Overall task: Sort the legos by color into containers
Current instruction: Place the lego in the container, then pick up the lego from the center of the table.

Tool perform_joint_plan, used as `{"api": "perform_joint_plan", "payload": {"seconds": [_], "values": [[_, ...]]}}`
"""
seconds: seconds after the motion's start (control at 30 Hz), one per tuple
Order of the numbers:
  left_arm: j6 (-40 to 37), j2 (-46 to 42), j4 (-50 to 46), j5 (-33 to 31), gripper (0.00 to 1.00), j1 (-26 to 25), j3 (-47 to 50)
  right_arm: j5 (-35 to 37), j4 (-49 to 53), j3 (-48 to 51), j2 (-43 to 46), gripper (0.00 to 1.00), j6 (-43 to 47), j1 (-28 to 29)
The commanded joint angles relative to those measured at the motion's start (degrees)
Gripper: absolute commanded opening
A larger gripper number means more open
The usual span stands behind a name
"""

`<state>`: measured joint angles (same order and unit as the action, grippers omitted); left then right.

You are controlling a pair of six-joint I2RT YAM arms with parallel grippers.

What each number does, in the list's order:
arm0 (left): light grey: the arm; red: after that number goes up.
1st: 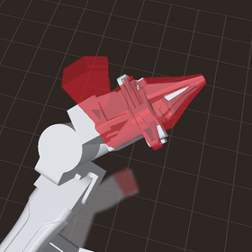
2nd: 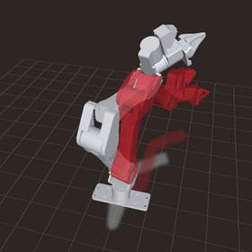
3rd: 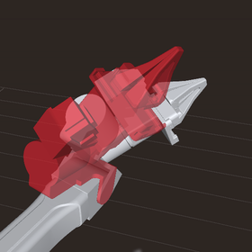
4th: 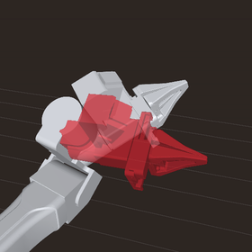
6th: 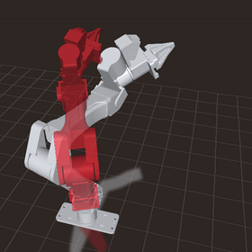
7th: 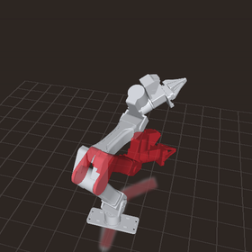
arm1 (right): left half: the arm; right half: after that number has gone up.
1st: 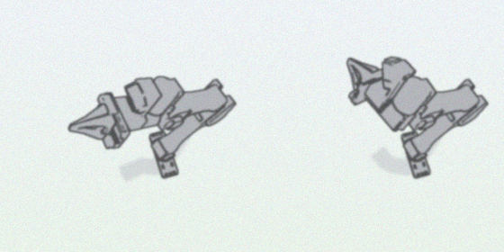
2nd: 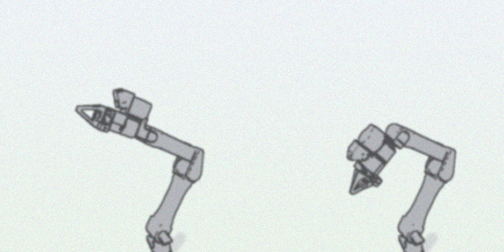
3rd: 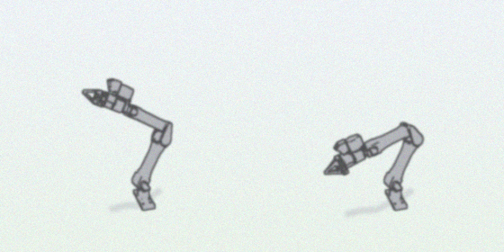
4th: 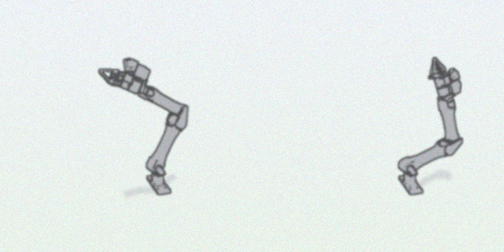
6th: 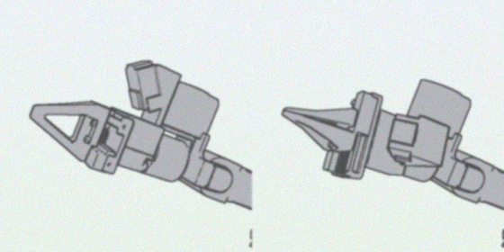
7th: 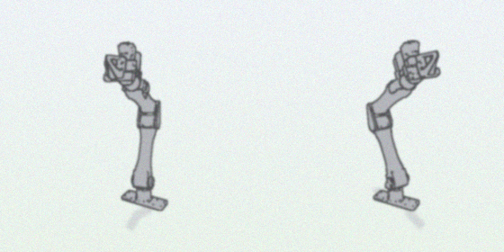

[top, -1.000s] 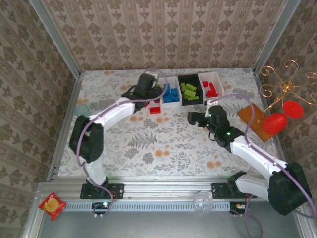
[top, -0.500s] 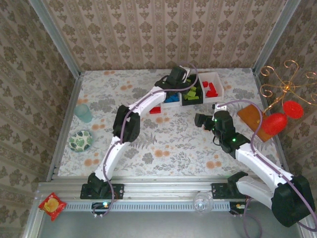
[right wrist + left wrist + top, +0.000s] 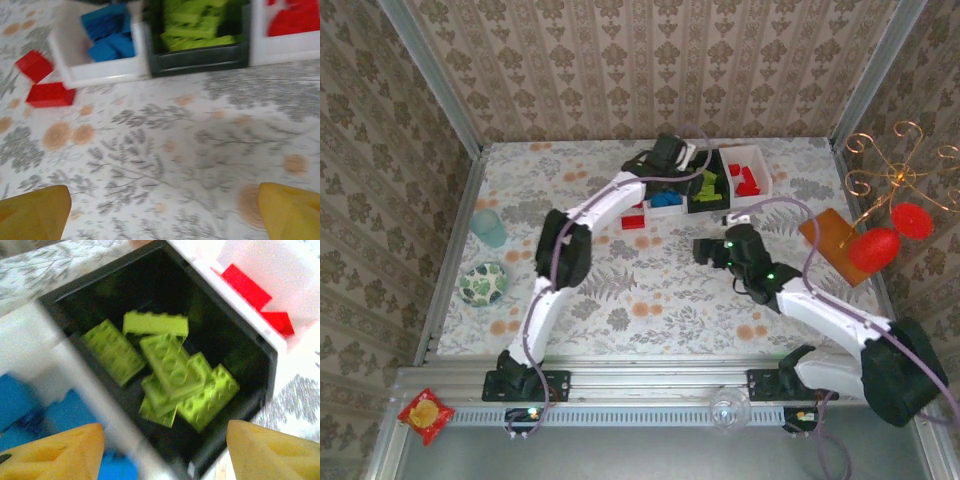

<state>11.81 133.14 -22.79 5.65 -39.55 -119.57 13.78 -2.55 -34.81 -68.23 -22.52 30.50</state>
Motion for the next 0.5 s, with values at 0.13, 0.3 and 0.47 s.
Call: {"api": "perform_joint_plan", "payload": {"seconds": [0.13,0.3,0.47], "values": [[5.5,-31.6,21.2,0.0,0.70,9.3,37.9,2.3,-7.2,-14.8,-20.5,0.96,-0.6,8.2],[8.5,-45.4,23.8,-1.2,0.73,16.1,56.0,4.0,-6.5,-25.8,-33.8,0.99,-2.1,10.6],[11.7,-55.3,24.6,1.6,0.80,20.8,68.1,5.8,-3.8,-35.0,-44.4,1.00,-2.8,11.3]]}}
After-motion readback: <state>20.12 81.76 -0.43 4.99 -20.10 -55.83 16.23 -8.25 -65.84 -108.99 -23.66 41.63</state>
